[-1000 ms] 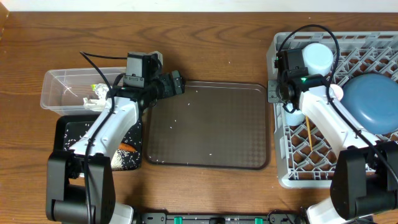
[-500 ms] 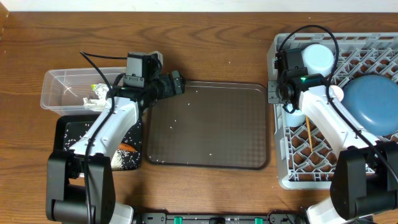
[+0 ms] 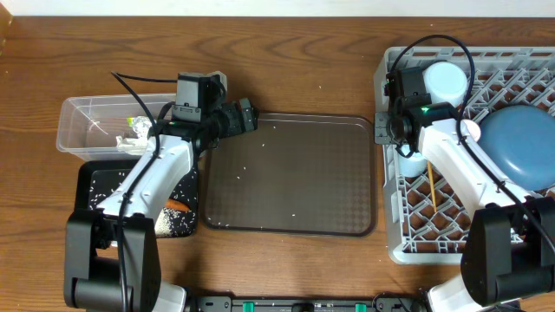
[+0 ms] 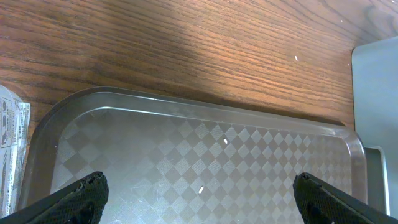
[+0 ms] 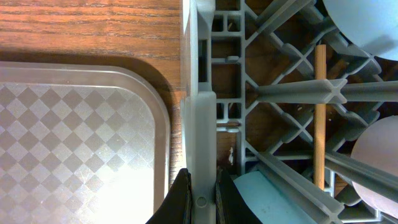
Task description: Sort waste into correct bins and load items into the dishwasher rack
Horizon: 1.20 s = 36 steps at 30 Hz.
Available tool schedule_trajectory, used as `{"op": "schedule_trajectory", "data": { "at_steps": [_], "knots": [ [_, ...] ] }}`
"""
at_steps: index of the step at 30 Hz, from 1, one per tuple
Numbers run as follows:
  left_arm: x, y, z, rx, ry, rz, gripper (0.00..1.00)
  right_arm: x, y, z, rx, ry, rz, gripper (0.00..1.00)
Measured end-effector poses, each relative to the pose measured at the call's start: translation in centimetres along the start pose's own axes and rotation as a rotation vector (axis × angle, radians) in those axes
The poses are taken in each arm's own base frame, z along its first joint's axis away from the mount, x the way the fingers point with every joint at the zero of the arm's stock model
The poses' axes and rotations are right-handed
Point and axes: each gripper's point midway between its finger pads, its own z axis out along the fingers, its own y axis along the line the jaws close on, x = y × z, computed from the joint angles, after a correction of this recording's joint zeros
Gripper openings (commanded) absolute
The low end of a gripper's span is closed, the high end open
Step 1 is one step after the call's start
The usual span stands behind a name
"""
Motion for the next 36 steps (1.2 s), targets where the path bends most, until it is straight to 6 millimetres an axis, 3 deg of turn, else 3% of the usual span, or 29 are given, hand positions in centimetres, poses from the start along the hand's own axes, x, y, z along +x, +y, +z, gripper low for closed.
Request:
{"op": "schedule_trajectory", "data": {
  "at_steps": [3,4,6,10,14,26,31,35,36],
  "knots": [
    [0.0,0.0,0.0,0.000,0.000,0.000,0.98,0.0,0.0,0.0,0.000,0.000,0.000,0.06],
    [0.0,0.0,0.0,0.000,0.000,0.000,0.98,0.0,0.0,0.0,0.000,0.000,0.000,0.11],
    [0.0,0.0,0.0,0.000,0.000,0.000,0.98,0.0,-0.2,0.0,0.010,0.000,0.018,0.36],
    [0.0,0.0,0.0,0.000,0.000,0.000,0.98,1.0,-1.9,0.2,0.081,0.032,0.053,0.57],
    [0.0,0.0,0.0,0.000,0.000,0.000,0.98,1.1,-2.2,0.5,0.089,0.038,0.067,0.64],
    [0.0,0.0,0.0,0.000,0.000,0.000,0.98,0.3,-2.3,0.6,0.096,0.011,0.057,0.66],
    [0.0,0.0,0.0,0.000,0.000,0.000,0.98,-1.5,-2.4,-0.7,0.099,-0.035,0.052,0.66],
    [0.0,0.0,0.0,0.000,0.000,0.000,0.98,-3.5,-2.5,-3.1,0.091,-0.104,0.063,0.66],
    [0.0,0.0,0.0,0.000,0.000,0.000,0.98,-4.0,-2.5,-4.0,0.086,-0.127,0.067,0.78]
  ]
}}
